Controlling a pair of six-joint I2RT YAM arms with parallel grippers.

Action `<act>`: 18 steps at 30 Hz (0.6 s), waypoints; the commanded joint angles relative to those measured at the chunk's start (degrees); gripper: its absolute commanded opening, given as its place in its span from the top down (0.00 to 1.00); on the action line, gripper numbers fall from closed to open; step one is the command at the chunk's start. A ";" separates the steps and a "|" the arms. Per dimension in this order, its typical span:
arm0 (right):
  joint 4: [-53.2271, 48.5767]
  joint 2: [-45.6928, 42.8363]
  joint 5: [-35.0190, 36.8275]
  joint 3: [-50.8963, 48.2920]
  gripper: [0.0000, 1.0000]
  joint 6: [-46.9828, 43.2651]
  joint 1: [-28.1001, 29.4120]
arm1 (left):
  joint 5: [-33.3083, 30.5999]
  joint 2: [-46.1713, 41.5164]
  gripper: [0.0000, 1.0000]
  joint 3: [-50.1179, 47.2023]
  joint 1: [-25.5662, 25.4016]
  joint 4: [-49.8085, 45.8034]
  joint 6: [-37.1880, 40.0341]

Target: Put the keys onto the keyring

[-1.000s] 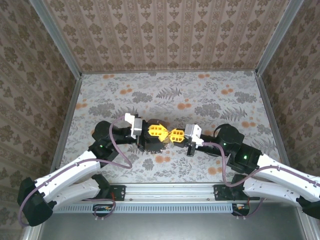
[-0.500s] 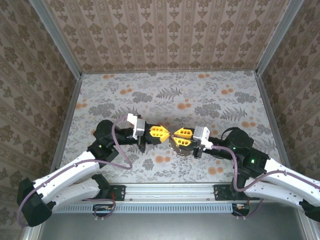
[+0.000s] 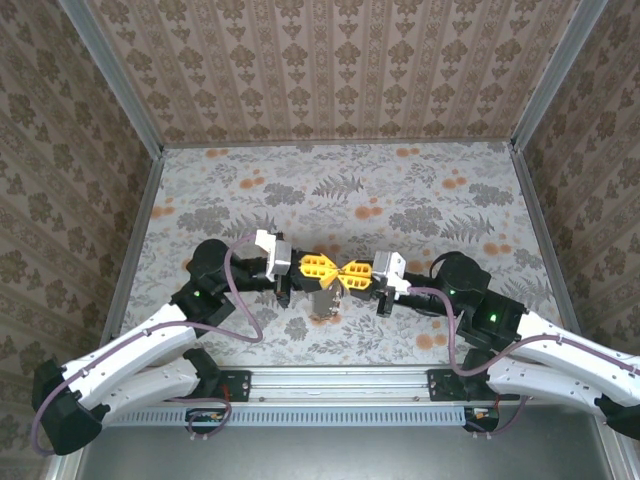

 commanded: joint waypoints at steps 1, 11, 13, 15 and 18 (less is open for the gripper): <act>0.48 0.59 -0.13 2.49 0.95 -0.09 0.04 | 0.72 -1.24 1.00 2.76 -0.59 -0.95 1.72; -6.66 0.54 0.84 6.05 1.00 -0.71 -0.52 | -12.02 0.48 0.73 28.91 -4.35 -56.09 21.70; -7.54 0.71 1.39 6.50 1.00 -0.75 -0.58 | -14.54 1.93 0.70 32.77 -5.70 -62.00 23.62; -8.96 1.13 1.74 7.24 1.00 -1.08 -0.54 | -16.47 3.42 0.69 35.91 -6.73 -66.20 25.21; -11.18 2.18 1.81 8.41 1.00 -1.46 -0.54 | -18.08 5.97 0.69 39.18 -7.58 -69.86 26.82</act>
